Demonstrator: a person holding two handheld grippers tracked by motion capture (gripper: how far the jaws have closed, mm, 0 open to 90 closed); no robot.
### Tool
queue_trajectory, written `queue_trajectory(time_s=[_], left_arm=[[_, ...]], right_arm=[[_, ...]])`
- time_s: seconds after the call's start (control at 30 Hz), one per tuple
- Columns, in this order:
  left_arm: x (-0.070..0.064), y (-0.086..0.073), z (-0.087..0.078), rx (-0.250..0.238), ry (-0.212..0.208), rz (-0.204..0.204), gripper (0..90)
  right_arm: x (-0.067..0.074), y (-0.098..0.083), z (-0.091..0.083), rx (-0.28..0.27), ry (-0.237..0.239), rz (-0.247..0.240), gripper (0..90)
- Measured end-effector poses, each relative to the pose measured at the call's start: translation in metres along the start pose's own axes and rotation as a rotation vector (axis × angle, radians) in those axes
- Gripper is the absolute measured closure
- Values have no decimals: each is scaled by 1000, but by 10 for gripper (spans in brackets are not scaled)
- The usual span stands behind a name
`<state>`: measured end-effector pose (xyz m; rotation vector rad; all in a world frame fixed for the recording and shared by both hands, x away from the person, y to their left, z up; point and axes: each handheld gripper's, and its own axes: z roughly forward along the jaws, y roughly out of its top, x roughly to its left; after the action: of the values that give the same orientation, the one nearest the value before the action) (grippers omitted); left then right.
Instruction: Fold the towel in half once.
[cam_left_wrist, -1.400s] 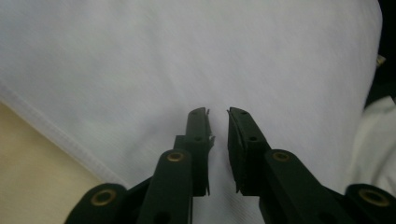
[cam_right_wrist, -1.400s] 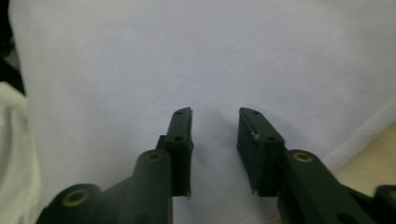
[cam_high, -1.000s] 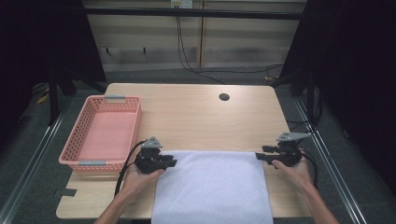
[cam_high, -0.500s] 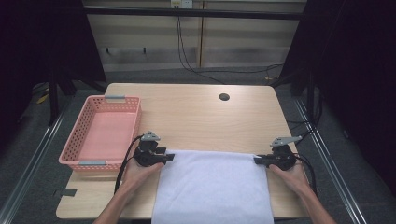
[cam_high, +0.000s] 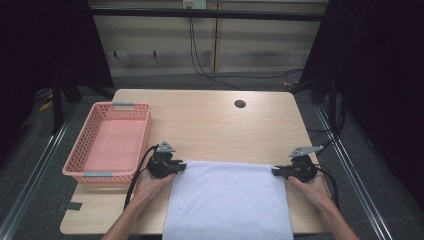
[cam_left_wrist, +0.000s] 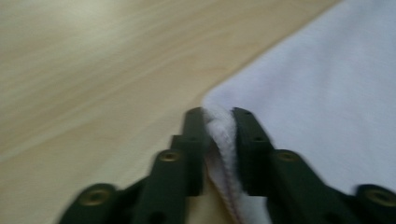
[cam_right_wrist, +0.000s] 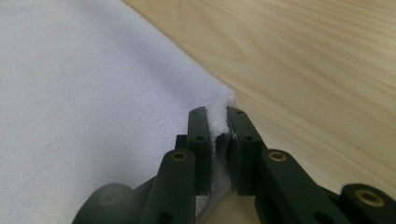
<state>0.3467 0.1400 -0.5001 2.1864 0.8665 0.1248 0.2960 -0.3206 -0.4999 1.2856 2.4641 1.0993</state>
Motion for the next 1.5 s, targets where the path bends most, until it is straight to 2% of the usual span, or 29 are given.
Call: queue_trajectory(time_s=[0.07,0.13,0.2,0.27,0.37,0.4,0.43,0.5,0.53,0.63,0.8,0.87,1.03,1.13,1.23,1.37,1.5], left_arm=[[0,0,0,0,-24,-11,828],[0,1,-2,-1,-26,-32,835],[-2,4,-6,-19,-31,-26,836],[-1,9,-16,-70,-61,-51,836],[-1,16,-31,-155,-66,-59,838],[0,19,-35,-169,-60,-54,839],[1,21,-37,-181,-81,-56,840],[1,28,-42,-184,-74,-30,840],[3,32,-45,-189,-85,-31,840],[9,44,-50,-213,-81,-40,840],[-1,67,-58,-230,-85,-10,840],[1,75,-60,-237,-90,4,840],[13,90,-65,-247,-42,3,839],[18,96,-71,-273,-37,-5,840],[22,102,-74,-266,-17,15,840],[30,107,-77,-287,-4,-8,841],[35,112,-74,-286,19,-17,841]], right_arm=[[-1,0,0,-4,8,12,837],[-2,1,-1,-17,21,24,845],[-5,3,-4,-45,35,44,848],[-7,8,-10,-80,36,42,850],[-7,17,-18,-123,41,39,852],[-7,20,-20,-140,43,34,852],[-8,24,-22,-154,45,34,852],[-10,30,-25,-179,45,31,852],[-10,33,-27,-186,46,35,852],[-14,45,-32,-215,36,24,852],[-20,61,-40,-247,30,12,852],[-21,66,-43,-253,23,10,852],[-29,80,-51,-296,4,25,853],[-33,88,-53,-308,-6,34,853],[-36,96,-54,-318,-15,31,853],[-39,109,-55,-330,-23,29,853],[-42,120,-56,-332,-34,25,854]])
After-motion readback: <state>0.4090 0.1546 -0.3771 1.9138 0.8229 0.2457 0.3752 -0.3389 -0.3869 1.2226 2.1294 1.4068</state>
